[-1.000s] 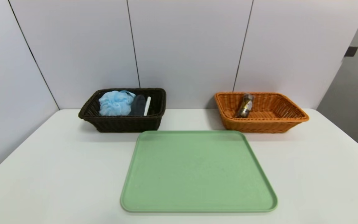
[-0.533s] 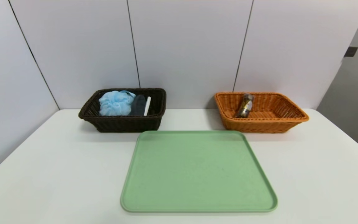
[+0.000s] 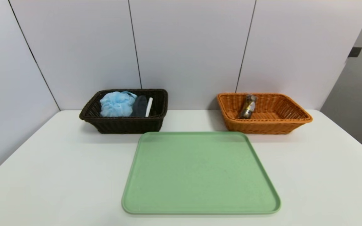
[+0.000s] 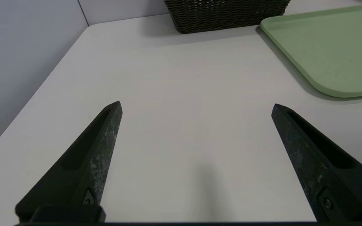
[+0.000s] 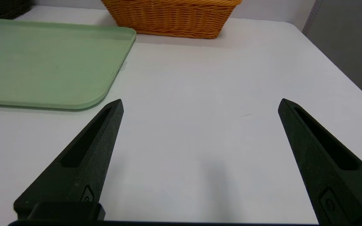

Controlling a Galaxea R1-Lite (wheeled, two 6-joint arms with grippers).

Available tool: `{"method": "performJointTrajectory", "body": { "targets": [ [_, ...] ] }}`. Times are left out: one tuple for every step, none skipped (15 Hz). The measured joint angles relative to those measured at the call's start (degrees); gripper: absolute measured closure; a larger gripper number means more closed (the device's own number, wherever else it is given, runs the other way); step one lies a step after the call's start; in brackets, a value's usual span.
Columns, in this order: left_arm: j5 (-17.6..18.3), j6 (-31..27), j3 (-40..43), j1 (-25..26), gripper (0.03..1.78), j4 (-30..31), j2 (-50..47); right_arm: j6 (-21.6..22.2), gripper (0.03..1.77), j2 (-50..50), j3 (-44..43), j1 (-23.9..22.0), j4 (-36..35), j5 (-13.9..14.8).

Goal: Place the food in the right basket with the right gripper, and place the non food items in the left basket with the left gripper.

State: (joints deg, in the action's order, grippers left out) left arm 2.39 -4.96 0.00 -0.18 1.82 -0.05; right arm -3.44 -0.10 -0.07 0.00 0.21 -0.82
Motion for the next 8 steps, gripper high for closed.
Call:
{"method": "performJointTrajectory", "body": {
  "targets": [
    [-0.09, 0.04, 0.0, 0.0, 0.12, 0.07, 0.0, 0.06, 0.1, 0.0, 0.02, -0.02, -0.05, 0.46],
    [-0.09, 0.06, 0.0, 0.0, 0.12, 0.07, 0.0, 0.38, 0.1, 0.0, 0.05, 0.0, -0.07, 0.57],
    [-0.13, 0.09, 0.0, 0.0, 0.12, 0.09, 0.0, -0.04, 0.1, 0.0, 0.05, 0.0, -0.05, 0.51],
    [-0.13, 0.09, 0.0, 0.0, 0.12, 0.09, 0.0, -0.2, 0.1, 0.0, 0.05, 0.0, -0.02, 0.38],
    [-0.13, 0.11, 0.0, 0.0, 0.12, 0.07, 0.0, -0.28, 0.1, 0.0, 0.07, 0.0, -0.05, 0.4],
    [-0.13, 0.09, 0.0, 0.0, 0.12, 0.07, 0.0, -0.26, 0.1, 0.0, 0.07, 0.0, -0.02, 0.4],
    [-0.11, 0.09, 0.0, 0.0, 0.12, 0.09, 0.02, -0.09, 0.1, 0.0, 0.07, 0.0, -0.05, 0.41],
    [-0.11, 0.09, 0.0, 0.0, 0.12, 0.09, 0.02, 0.57, 0.1, 0.0, 0.07, 0.0, -0.1, 0.6]
  ]
}}
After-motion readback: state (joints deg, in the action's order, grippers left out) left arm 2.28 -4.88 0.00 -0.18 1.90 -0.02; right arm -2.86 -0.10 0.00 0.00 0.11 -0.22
